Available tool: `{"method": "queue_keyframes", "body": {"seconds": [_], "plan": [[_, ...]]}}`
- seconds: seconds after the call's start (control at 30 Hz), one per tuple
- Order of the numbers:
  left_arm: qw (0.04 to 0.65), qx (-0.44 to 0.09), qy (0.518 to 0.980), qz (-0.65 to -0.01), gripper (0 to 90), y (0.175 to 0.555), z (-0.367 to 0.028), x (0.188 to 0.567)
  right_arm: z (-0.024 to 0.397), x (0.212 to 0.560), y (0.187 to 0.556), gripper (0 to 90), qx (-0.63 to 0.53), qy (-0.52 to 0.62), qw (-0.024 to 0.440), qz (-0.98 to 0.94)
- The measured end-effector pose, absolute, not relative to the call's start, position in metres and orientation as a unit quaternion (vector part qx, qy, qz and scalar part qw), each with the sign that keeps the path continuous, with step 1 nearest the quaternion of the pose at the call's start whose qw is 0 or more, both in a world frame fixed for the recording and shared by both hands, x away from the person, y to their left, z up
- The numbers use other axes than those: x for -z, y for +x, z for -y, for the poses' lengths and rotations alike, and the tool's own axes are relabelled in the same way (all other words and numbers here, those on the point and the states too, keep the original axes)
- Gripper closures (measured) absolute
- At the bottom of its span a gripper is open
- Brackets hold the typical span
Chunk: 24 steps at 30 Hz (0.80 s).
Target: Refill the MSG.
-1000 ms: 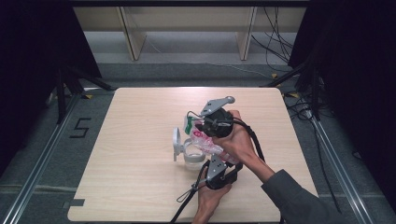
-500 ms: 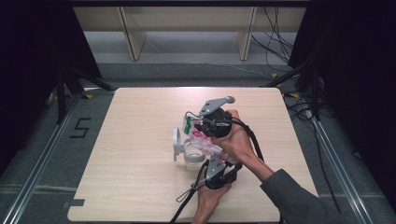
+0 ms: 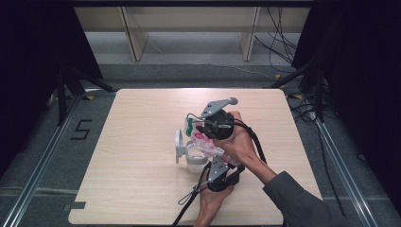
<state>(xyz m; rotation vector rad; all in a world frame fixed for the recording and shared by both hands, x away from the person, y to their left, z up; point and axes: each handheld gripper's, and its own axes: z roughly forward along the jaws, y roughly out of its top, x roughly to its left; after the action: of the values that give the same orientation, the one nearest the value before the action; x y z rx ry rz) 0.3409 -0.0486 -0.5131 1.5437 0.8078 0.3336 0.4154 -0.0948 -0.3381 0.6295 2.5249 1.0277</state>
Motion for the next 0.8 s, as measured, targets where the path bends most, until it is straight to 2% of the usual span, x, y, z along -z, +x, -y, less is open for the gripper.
{"method": "queue_keyframes", "body": {"seconds": [0.23, 0.27, 0.37, 0.8], "plan": [[0.636, -0.142, 0.673, -0.350, 72.4, 0.3413, 0.0487, 0.5134, 0.0931, 0.3392, 0.4162, 90.0, -0.357, 0.212, 0.170, -0.894], [0.633, -0.145, 0.674, -0.352, 72.4, 0.3409, 0.0479, 0.5127, 0.0926, 0.3394, 0.4170, 90.0, -0.355, 0.203, 0.185, -0.893], [0.634, -0.144, 0.673, -0.352, 72.5, 0.3412, 0.0469, 0.5122, 0.0927, 0.3369, 0.4152, 90.0, -0.361, 0.217, 0.169, -0.891], [0.637, -0.140, 0.673, -0.350, 72.4, 0.3411, 0.0470, 0.5127, 0.0913, 0.3384, 0.4162, 90.0, -0.358, 0.225, 0.161, -0.892]]}}
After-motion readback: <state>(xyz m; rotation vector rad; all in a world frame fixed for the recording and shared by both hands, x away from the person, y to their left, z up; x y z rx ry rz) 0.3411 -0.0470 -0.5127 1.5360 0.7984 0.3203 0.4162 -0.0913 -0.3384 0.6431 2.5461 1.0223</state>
